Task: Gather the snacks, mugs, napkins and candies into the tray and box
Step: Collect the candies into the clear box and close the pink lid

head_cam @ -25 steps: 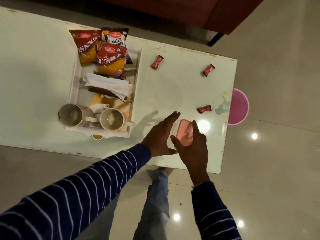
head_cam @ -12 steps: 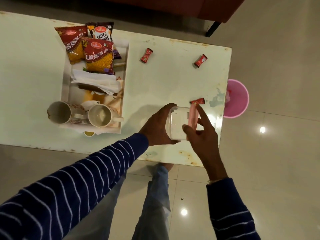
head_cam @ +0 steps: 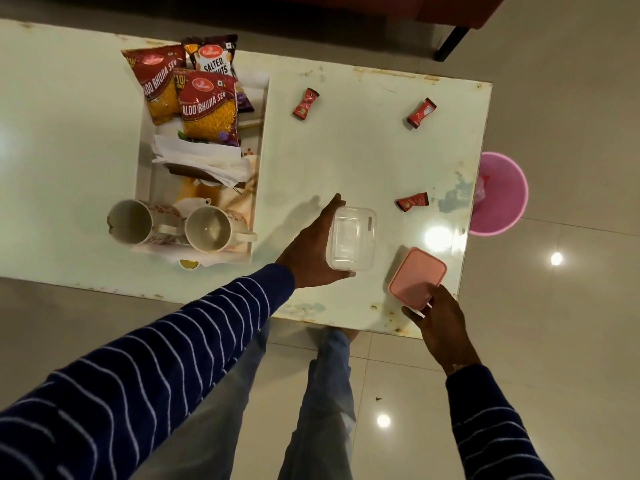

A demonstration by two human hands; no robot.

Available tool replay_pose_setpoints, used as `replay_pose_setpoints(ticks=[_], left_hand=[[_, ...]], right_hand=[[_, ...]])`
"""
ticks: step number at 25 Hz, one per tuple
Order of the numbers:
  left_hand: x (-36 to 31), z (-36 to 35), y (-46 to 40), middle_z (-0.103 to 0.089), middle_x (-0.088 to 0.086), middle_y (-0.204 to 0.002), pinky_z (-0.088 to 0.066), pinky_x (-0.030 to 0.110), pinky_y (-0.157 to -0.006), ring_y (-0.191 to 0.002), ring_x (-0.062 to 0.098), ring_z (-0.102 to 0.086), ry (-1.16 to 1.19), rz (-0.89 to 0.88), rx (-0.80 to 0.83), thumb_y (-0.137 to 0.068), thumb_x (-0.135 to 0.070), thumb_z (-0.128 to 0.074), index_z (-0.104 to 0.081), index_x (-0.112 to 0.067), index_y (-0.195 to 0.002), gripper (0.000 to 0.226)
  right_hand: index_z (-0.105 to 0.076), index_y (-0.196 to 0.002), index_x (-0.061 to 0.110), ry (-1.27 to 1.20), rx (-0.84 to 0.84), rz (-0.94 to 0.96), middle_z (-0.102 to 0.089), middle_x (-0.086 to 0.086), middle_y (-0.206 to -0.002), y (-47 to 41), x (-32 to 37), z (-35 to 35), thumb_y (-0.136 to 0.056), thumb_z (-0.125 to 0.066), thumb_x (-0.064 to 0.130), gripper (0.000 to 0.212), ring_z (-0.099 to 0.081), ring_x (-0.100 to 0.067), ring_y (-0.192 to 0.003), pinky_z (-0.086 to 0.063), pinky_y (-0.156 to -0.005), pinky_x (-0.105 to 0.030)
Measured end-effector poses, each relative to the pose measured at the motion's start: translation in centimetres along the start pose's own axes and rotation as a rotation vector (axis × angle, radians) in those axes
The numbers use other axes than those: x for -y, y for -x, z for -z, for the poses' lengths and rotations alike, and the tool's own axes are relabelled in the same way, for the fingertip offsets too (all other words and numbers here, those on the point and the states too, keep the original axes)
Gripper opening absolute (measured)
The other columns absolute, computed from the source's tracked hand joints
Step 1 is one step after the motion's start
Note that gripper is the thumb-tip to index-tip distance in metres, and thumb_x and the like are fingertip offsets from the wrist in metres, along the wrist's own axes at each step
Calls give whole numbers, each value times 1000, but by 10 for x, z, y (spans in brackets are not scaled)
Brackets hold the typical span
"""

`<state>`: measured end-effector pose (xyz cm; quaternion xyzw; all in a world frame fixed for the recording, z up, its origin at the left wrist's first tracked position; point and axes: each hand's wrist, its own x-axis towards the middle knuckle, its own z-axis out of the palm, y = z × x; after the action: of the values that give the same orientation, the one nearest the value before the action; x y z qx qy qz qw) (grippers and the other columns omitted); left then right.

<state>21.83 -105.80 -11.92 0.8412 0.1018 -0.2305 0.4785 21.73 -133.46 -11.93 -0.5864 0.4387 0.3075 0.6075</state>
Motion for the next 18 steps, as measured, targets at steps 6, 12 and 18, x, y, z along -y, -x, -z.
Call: replay_pose_setpoints(ticks=[6, 12, 18], left_hand=[[11, -7, -8, -14, -9, -165, -37, 36, -115, -147, 18, -29, -55, -1, 5, -58, -45, -93, 5, -39, -154, 138], [16, -10, -11, -14, -10, -165, -36, 41, -118, -149, 14, -24, -63, 29, -18, -55, -48, -94, -1, -38, -153, 136], [20, -9, -25, -15, -8, -165, -34, 44, -119, -149, 16, -24, -47, 40, -54, -52, -54, -93, -4, -37, -154, 136]], right_hand=[[-68, -106, 18, 974, -464, 459, -67, -3, -112, 5, 10, -5, -93, -55, 40, 29, -66, -30, -99, -51, -80, -37], [-59, -129, 18, 1038, -217, 873, -54, -3, -139, -23, 71, -42, -93, -58, 14, 36, -53, -26, -125, -49, -92, -34], [-49, -141, 22, 1537, -16, 979, -37, -3, -155, -64, 106, -79, -88, -57, -2, 59, -45, -30, -130, -52, -87, -43]])
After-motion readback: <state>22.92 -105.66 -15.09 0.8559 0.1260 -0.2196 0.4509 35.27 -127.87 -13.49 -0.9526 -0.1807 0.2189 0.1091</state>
